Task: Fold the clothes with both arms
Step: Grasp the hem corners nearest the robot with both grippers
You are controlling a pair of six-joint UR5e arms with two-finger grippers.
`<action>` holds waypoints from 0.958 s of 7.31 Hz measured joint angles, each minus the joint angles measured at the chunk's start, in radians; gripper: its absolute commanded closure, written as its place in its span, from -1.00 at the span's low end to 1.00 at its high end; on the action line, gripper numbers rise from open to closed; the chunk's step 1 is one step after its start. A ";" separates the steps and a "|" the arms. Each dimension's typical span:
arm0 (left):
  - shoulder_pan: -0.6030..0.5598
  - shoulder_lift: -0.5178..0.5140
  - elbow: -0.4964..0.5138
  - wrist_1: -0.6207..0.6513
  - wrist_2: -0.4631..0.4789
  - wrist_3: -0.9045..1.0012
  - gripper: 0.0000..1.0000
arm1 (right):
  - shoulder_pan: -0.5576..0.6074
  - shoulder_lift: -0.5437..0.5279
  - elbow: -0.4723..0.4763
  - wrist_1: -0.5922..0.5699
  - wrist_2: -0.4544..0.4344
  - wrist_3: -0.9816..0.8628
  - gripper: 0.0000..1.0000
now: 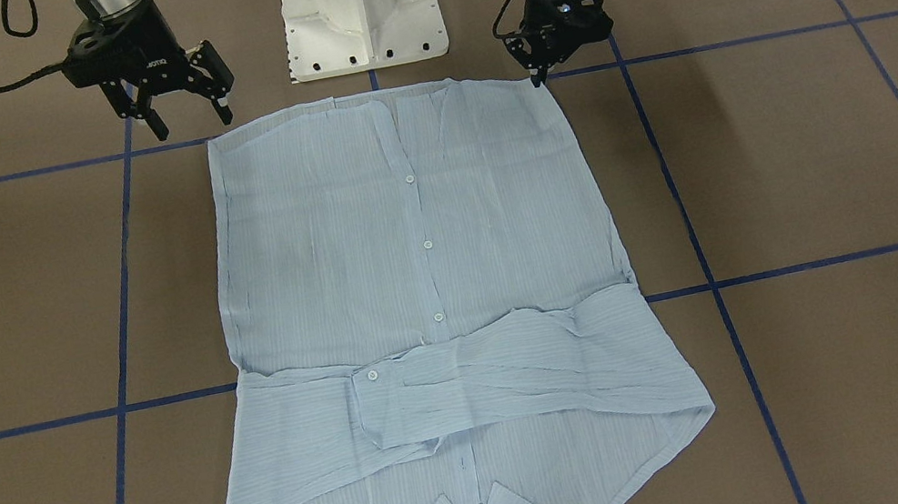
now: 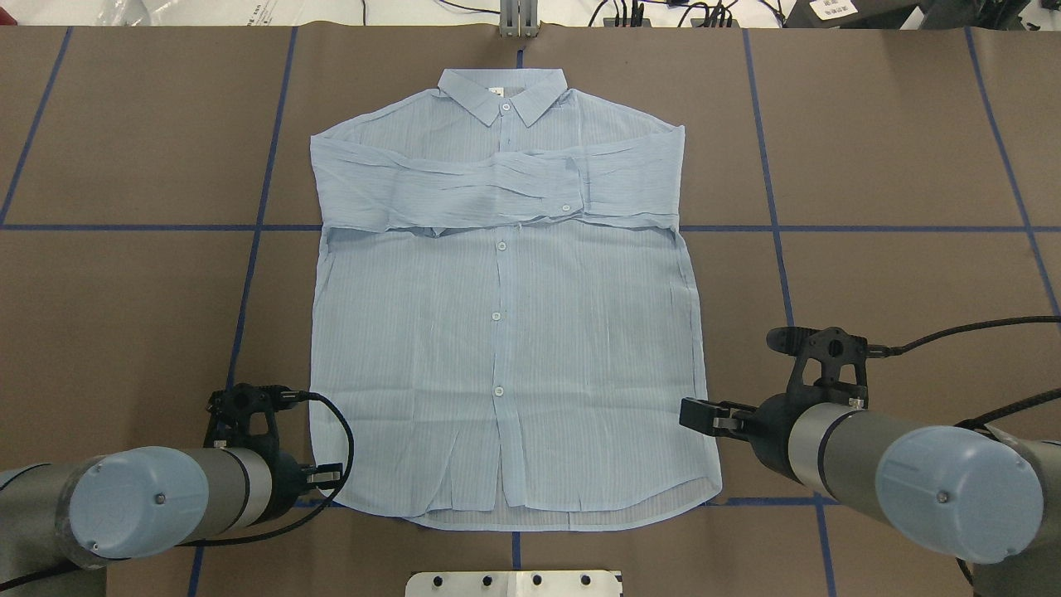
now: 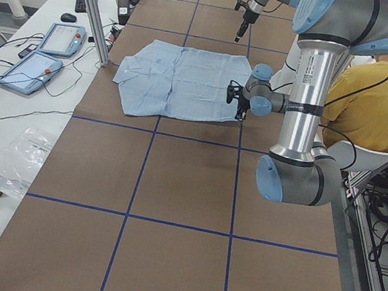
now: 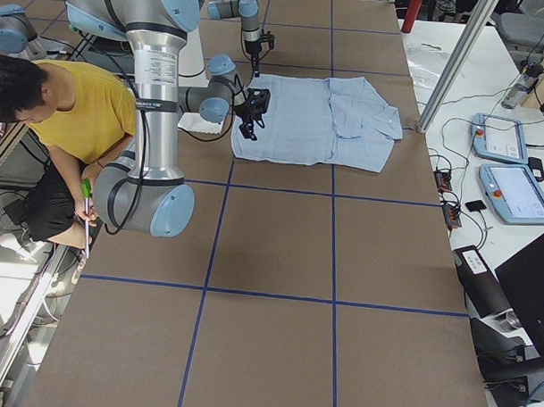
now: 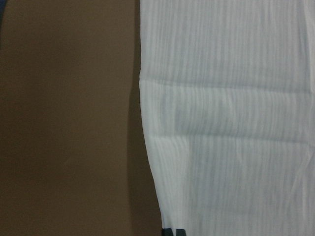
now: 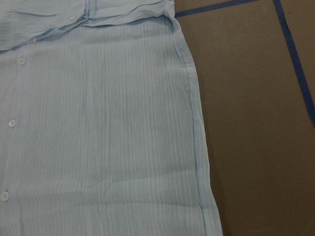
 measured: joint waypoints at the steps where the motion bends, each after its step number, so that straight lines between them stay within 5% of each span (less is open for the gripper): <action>1: 0.000 -0.004 -0.007 -0.001 0.001 0.000 1.00 | 0.000 -0.053 -0.009 0.078 0.000 0.000 -0.94; 3: 0.002 -0.004 -0.012 -0.001 0.005 0.002 1.00 | -0.001 -0.119 -0.046 0.170 -0.016 0.003 -0.67; 7: 0.024 -0.007 -0.014 -0.002 0.041 0.004 1.00 | -0.007 -0.114 -0.100 0.177 -0.040 0.005 -0.42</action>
